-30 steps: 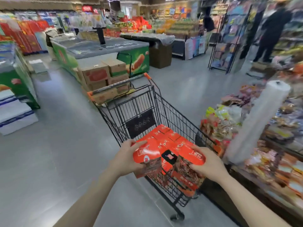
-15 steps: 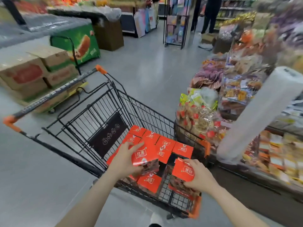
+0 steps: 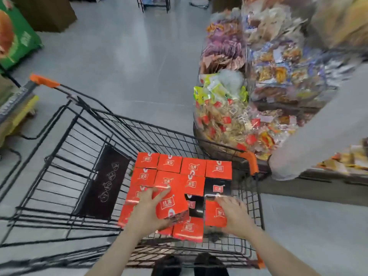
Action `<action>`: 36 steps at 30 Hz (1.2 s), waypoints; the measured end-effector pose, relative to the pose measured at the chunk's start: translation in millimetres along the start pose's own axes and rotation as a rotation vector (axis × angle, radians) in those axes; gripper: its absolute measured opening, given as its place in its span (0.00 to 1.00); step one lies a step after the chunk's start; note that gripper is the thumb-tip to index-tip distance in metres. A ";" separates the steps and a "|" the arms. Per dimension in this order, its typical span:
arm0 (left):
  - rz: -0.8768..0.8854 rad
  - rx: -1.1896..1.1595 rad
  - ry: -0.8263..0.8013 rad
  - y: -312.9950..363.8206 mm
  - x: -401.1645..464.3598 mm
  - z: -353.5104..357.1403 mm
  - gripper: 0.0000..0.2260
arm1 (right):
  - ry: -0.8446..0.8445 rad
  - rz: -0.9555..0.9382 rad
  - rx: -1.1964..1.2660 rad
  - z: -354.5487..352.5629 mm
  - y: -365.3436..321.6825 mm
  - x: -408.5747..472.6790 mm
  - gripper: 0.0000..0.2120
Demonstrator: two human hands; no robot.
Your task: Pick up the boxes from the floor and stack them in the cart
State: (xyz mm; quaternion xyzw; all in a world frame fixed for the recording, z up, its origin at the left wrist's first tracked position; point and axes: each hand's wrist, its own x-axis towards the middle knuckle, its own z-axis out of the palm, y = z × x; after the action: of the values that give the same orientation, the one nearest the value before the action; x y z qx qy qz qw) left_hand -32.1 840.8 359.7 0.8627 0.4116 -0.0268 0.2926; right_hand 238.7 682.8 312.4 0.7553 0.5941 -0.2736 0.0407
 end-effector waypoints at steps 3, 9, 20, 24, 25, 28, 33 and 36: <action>0.036 0.038 -0.065 -14.1 11.9 2.7 0.43 | 0.034 0.046 -0.032 15.2 -8.6 13.6 0.44; 0.123 0.044 -0.061 -32.0 17.5 11.3 0.41 | -0.001 0.131 -0.038 53.2 2.5 43.9 0.41; 0.150 0.056 -0.059 -27.9 16.0 11.1 0.40 | 0.082 0.079 0.343 24.3 -17.8 38.9 0.44; 0.228 0.072 -0.124 2.5 20.7 9.2 0.44 | -0.003 -0.096 0.510 -31.9 -41.1 13.3 0.55; 0.248 0.060 -0.133 14.7 22.6 9.0 0.45 | -0.026 -0.133 0.451 -41.9 -44.9 6.1 0.56; 0.330 0.012 -0.142 54.2 27.9 11.4 0.46 | 0.002 -0.116 0.291 -59.0 -49.0 -13.3 0.52; 0.448 -0.074 -0.226 89.9 34.2 25.6 0.44 | 0.089 0.036 0.215 -70.7 -29.5 -59.4 0.44; 0.418 -0.037 -0.252 74.5 43.6 40.4 0.38 | 0.085 0.074 0.215 -73.9 -11.8 -90.5 0.41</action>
State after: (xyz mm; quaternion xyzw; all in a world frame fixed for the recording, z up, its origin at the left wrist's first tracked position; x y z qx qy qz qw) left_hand 58.5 813.3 349.7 0.9134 0.1847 -0.0653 0.3567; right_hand 241.8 635.6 419.9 0.7876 0.5344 -0.3018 -0.0560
